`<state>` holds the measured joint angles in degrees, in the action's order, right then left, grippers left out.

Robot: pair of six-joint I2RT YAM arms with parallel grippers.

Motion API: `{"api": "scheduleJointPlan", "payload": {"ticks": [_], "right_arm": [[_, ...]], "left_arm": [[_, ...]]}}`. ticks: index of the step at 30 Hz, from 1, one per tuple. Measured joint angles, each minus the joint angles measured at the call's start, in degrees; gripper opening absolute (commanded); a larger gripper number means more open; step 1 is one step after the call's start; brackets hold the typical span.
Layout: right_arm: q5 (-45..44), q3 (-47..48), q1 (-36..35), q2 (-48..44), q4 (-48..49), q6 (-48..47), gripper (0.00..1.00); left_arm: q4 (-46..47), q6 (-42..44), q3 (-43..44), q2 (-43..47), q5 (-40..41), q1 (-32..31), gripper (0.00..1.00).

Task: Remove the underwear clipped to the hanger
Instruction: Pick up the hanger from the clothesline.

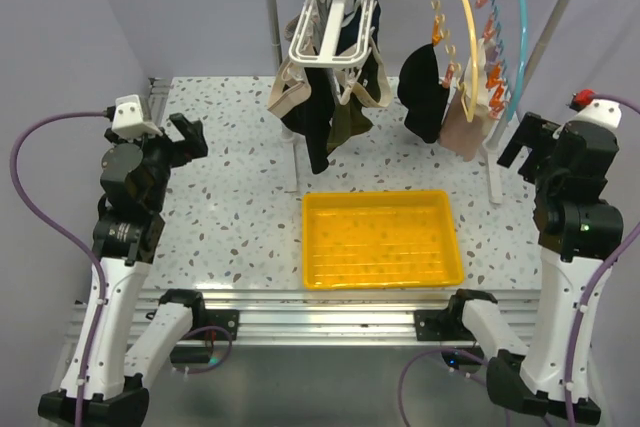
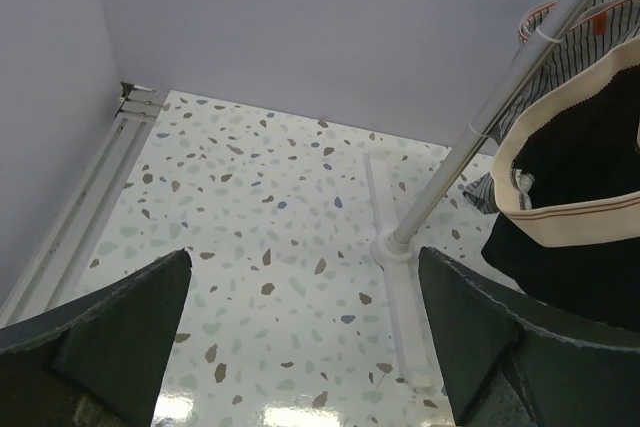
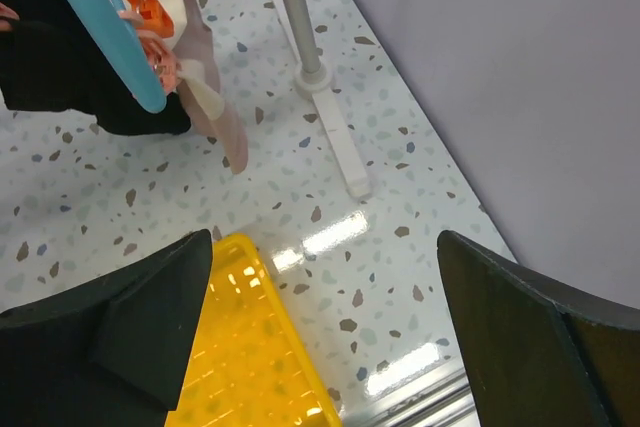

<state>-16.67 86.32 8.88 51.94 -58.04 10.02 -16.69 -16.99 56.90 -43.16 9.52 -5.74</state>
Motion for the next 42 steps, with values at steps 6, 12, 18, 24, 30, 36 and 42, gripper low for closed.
{"api": "scheduleJointPlan", "payload": {"ticks": [6,12,18,24,30,36,42], "right_arm": [[1.97,1.20,0.00,0.52,3.61,-3.65,0.99],[16.37,4.04,-0.07,-1.25,10.01,-13.86,0.99],[28.79,22.38,-0.15,9.27,7.04,-17.62,0.99],[40.81,37.57,-0.22,22.38,3.96,-10.99,0.99],[45.13,46.58,-0.22,34.42,2.93,-1.70,0.95],[44.68,46.64,-0.28,38.91,1.49,1.81,0.85],[42.49,47.25,-2.75,39.58,1.38,1.29,0.78]], "left_arm": [[-2.14,0.02,3.08,-0.63,-1.46,0.04,1.00],[-2.34,-0.07,4.94,-0.98,-2.73,0.07,1.00],[-2.34,-0.52,5.49,-1.86,-3.96,0.07,1.00],[-2.58,-1.07,5.49,-1.97,-4.63,0.07,1.00],[-2.73,-2.03,5.49,-1.07,-5.49,0.07,1.00],[-2.80,-3.26,5.31,0.26,-5.90,0.07,1.00],[-2.73,-4.55,4.09,1.42,-5.97,0.09,1.00]]}}
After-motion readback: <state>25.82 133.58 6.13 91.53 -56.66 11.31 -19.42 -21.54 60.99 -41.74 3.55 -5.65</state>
